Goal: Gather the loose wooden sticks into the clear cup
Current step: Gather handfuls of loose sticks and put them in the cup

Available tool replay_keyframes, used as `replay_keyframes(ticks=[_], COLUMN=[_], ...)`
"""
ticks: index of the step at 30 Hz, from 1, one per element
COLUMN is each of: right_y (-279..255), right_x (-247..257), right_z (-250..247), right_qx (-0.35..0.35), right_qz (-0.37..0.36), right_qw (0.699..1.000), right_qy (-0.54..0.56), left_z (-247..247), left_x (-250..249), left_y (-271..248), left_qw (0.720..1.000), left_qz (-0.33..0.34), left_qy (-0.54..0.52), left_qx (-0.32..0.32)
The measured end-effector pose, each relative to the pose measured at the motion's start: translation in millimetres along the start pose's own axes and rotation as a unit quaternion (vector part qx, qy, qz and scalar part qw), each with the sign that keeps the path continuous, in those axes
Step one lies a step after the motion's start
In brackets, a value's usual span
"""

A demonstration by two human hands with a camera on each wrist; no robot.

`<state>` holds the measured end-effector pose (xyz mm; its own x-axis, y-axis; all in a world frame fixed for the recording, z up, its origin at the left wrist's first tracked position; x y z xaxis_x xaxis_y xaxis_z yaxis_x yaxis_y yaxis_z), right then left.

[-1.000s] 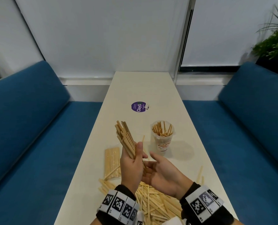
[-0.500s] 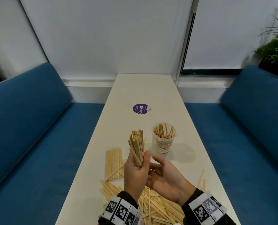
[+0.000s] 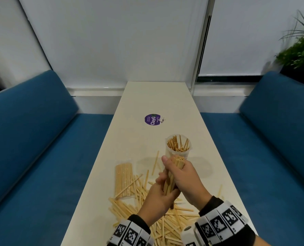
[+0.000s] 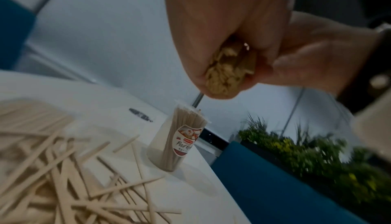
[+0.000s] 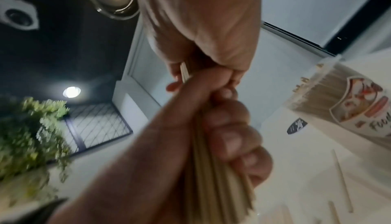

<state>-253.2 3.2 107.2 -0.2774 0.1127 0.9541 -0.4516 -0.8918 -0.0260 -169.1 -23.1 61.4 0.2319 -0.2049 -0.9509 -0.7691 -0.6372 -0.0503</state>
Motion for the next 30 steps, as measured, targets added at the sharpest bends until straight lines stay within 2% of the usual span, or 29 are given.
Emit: replay_keyframes(ticks=[3,5,6,8,10,12,14,16,19,23,25,27,30], right_y=[-2,-1,-1,1,1,-1,-3,-4,-5,-1,1,1,0], right_x=[1,9,14,21,24,17,6,-2,-2,2,4,7,4], right_z=[3,4,4,4,8,14,19,20,22,16,10,7,8], right_qx=[-0.007,-0.014,-0.018,-0.023,-0.015,-0.001,0.008,0.001,-0.002,-0.012,-0.027,-0.037,-0.048], right_qz=[-0.043,-0.080,-0.098,-0.131,-0.156,-0.159,-0.150,-0.141,-0.140,-0.123,-0.104,-0.092,-0.073], right_qw=[0.999,0.996,0.994,0.990,0.987,0.987,0.989,0.990,0.990,0.992,0.994,0.993,0.990], right_qy=[0.025,0.033,0.037,0.048,0.042,0.017,-0.008,-0.025,-0.016,0.001,0.032,0.060,0.107], left_z=[-5,-5,-6,-7,-7,-5,-4,-2,-1,-8,-14,-13,-13], left_x=[8,22,27,33,34,30,22,14,12,14,18,21,16], left_y=[-1,-3,-4,-6,-3,1,6,8,8,3,1,-1,-5], left_qw=[0.993,0.968,0.942,0.874,0.818,0.797,0.794,0.807,0.845,0.943,0.987,0.999,0.998], left_qz=[-0.063,-0.091,-0.116,-0.174,-0.216,-0.233,-0.236,-0.219,-0.197,-0.142,-0.066,0.016,0.058], left_qy=[-0.075,-0.206,-0.298,-0.451,-0.532,-0.556,-0.558,-0.547,-0.496,-0.300,-0.147,-0.039,0.030], left_qx=[0.073,0.110,0.102,0.042,-0.016,-0.039,-0.052,-0.046,-0.031,-0.004,-0.002,0.025,0.011])
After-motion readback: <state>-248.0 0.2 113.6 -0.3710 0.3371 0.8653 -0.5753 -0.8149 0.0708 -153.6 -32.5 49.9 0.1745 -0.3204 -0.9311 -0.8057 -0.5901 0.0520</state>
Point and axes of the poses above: each hand's wrist, its own y-axis towards the middle knuckle, its own z-axis out of the palm, x = y × z, the point moved 4 cm from there along y, towards the middle knuckle, and after that the axes turned 13 degrees about y, right-handed, at the moved point
